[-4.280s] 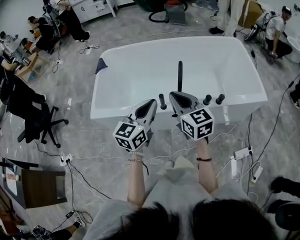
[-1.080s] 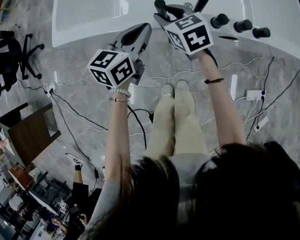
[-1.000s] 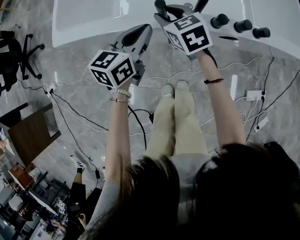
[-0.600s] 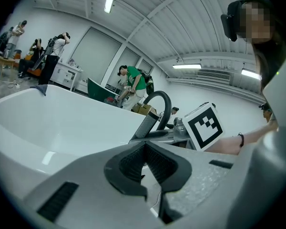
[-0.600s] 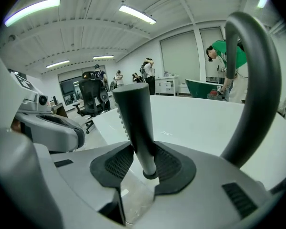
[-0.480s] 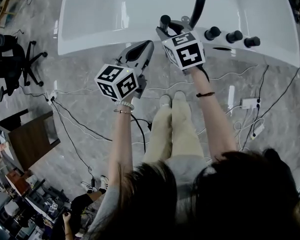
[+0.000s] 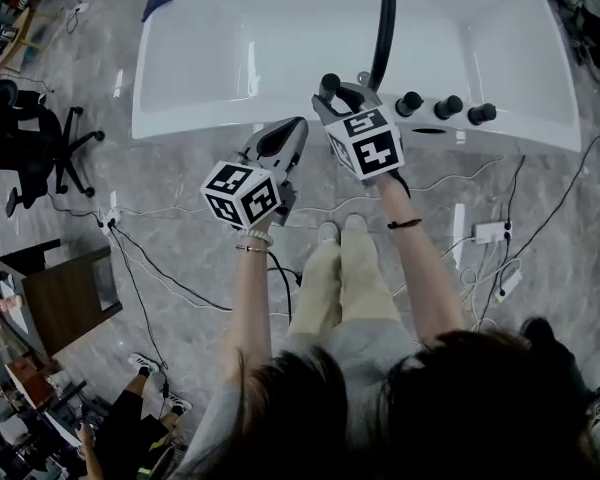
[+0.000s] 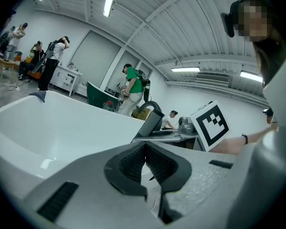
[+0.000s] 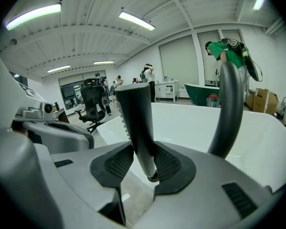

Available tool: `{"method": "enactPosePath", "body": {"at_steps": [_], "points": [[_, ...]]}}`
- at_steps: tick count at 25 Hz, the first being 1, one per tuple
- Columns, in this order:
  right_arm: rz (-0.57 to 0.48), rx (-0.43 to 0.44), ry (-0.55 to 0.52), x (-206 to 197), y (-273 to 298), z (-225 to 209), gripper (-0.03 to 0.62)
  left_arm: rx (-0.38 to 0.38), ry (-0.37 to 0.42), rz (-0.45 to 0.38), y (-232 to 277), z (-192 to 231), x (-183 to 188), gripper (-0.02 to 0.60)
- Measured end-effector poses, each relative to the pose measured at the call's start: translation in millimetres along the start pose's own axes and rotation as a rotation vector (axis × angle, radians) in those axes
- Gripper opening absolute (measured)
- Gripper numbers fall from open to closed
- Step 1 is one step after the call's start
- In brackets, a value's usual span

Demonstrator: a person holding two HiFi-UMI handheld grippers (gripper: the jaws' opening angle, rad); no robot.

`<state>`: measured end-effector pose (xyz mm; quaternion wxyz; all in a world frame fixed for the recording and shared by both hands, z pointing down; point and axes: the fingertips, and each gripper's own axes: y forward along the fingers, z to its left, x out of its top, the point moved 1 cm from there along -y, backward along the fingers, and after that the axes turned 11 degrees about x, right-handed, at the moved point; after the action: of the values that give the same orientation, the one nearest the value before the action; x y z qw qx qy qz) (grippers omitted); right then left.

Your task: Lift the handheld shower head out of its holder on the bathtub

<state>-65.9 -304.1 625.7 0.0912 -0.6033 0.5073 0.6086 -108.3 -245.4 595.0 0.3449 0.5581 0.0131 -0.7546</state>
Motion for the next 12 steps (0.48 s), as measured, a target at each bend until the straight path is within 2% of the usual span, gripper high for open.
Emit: {"method": "enactPosePath", "body": {"at_steps": [12], "points": [[-0.048,0.018,0.014,41,-46,20,0.130,0.005,-0.012,-0.033,-23,-27,34,0.006]]}}
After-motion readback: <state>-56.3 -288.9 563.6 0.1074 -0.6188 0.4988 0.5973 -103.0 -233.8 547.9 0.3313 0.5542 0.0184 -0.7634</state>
